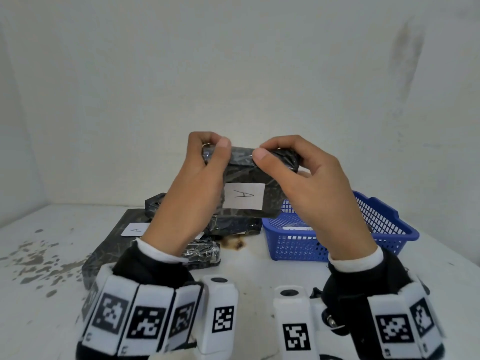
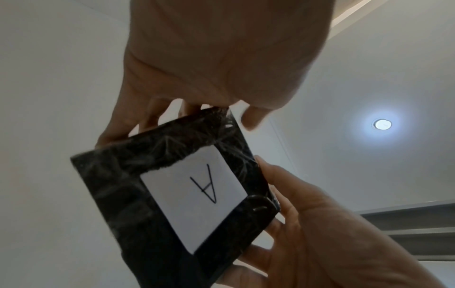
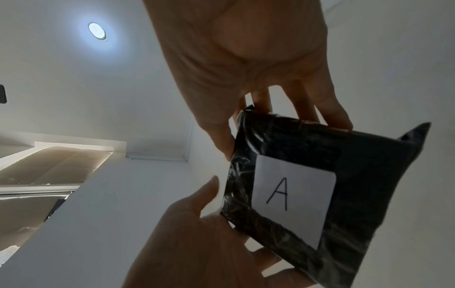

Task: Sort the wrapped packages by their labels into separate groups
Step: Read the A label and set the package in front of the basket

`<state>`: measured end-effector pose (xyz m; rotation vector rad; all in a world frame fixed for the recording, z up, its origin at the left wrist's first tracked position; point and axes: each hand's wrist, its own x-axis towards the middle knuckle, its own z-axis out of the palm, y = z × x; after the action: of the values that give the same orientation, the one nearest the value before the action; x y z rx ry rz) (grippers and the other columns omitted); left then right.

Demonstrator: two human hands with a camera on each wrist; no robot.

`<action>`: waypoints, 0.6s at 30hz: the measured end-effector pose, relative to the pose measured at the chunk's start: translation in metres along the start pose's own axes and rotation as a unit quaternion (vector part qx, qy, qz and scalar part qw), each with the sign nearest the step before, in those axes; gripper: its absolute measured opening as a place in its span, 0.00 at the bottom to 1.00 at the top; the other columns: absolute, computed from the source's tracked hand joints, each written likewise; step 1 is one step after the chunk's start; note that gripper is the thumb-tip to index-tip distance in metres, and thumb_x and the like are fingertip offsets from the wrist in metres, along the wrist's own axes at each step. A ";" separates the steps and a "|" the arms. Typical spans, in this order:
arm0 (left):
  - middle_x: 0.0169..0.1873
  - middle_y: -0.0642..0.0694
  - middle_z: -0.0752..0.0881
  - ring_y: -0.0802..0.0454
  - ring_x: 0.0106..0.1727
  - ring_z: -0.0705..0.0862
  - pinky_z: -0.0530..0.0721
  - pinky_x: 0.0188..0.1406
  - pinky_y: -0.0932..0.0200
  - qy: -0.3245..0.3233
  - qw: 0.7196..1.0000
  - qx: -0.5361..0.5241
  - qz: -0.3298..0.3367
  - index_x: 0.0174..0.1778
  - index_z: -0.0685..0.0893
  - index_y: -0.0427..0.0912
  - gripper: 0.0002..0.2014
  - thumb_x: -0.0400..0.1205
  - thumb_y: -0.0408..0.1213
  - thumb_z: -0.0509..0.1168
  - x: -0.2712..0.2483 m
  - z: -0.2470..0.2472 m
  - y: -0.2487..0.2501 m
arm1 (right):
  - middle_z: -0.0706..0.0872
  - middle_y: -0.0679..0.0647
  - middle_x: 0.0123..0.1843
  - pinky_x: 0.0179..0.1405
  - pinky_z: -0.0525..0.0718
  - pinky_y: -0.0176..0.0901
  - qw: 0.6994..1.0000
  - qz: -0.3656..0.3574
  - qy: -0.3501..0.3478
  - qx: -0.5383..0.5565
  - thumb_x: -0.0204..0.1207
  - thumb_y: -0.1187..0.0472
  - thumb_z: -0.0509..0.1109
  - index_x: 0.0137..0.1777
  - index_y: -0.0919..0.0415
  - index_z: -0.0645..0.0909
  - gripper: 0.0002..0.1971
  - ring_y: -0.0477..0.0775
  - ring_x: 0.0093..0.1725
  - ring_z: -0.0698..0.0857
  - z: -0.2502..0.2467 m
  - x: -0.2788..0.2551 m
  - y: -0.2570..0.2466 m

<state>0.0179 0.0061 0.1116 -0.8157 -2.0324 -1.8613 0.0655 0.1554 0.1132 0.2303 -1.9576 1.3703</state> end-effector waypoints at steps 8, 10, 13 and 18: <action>0.43 0.58 0.89 0.55 0.41 0.90 0.82 0.32 0.68 -0.020 0.996 0.091 -0.005 0.49 0.81 0.51 0.14 0.72 0.46 0.76 0.004 -0.010 -0.006 | 0.89 0.40 0.53 0.34 0.83 0.25 0.999 0.019 0.008 -0.044 0.72 0.39 0.76 0.63 0.38 0.82 0.20 0.39 0.42 0.90 -0.020 0.008 0.004; 0.45 0.56 0.89 0.51 0.37 0.90 0.82 0.28 0.70 0.016 0.998 0.064 -0.013 0.51 0.82 0.48 0.14 0.73 0.44 0.76 0.004 -0.007 -0.008 | 0.87 0.43 0.61 0.37 0.85 0.28 0.998 0.042 -0.003 -0.042 0.72 0.37 0.75 0.70 0.33 0.75 0.26 0.41 0.47 0.91 -0.026 0.009 0.010; 0.49 0.43 0.88 0.48 0.40 0.92 0.90 0.39 0.56 0.026 0.999 -0.001 -0.043 0.63 0.80 0.56 0.20 0.75 0.41 0.75 0.002 0.000 -0.008 | 0.81 0.47 0.68 0.47 0.83 0.32 0.994 0.076 -0.030 -0.074 0.72 0.36 0.74 0.77 0.29 0.66 0.34 0.41 0.58 0.86 -0.042 0.007 0.020; 0.49 0.36 0.87 0.47 0.43 0.92 0.91 0.41 0.49 -0.020 0.991 -0.071 -0.110 0.65 0.78 0.55 0.19 0.80 0.36 0.70 -0.001 0.026 -0.007 | 0.90 0.53 0.60 0.58 0.90 0.52 0.986 0.142 -0.091 -0.008 0.77 0.51 0.76 0.79 0.32 0.66 0.34 0.53 0.56 0.91 -0.077 -0.005 0.037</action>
<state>0.0190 0.0311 0.1016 -0.6927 -2.1086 -2.1443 0.0844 0.2365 0.0956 0.0708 -2.2186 1.5580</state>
